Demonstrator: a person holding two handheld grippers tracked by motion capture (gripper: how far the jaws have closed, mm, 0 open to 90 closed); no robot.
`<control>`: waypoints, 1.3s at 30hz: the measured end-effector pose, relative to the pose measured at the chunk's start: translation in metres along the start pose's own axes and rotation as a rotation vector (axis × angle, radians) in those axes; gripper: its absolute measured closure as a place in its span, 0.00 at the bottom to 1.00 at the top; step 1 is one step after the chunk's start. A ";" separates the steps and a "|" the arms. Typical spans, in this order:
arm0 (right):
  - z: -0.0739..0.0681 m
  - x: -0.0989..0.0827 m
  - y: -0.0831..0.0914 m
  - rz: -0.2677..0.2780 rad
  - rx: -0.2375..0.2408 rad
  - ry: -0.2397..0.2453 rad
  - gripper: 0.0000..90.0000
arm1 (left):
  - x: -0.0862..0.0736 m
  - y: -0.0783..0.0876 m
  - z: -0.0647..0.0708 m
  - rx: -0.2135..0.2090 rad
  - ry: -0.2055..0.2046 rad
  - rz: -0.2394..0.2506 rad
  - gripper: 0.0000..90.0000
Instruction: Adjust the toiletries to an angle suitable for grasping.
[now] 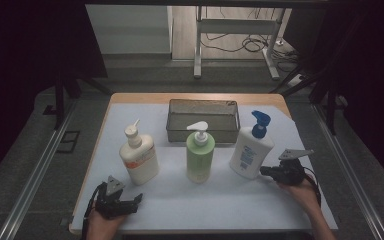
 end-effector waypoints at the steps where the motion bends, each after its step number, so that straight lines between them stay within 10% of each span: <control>1: -0.002 0.000 0.000 0.000 0.002 -0.001 0.98 | 0.000 0.000 0.000 0.000 0.000 0.000 0.13; 10: -0.016 0.001 -0.004 -0.028 -0.015 0.037 0.93 | 0.000 0.000 0.000 0.000 -0.001 0.000 0.13; 25: -0.027 -0.004 0.015 0.005 -0.061 -0.060 0.64 | 0.000 0.000 0.000 0.000 -0.001 0.000 0.13; 39: -0.049 0.022 0.036 0.012 -0.105 0.000 0.38 | 0.000 0.000 0.000 0.000 -0.001 0.001 0.13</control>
Point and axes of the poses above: each handheld gripper's, and its own axes: y roughly backward along the jaws, x roughly out of its top, z roughly to its right, the point moved 8 cm from there along -y, roughly forward along the jaws, and after that the axes turned 10 degrees about y, right-handed, at the moved point
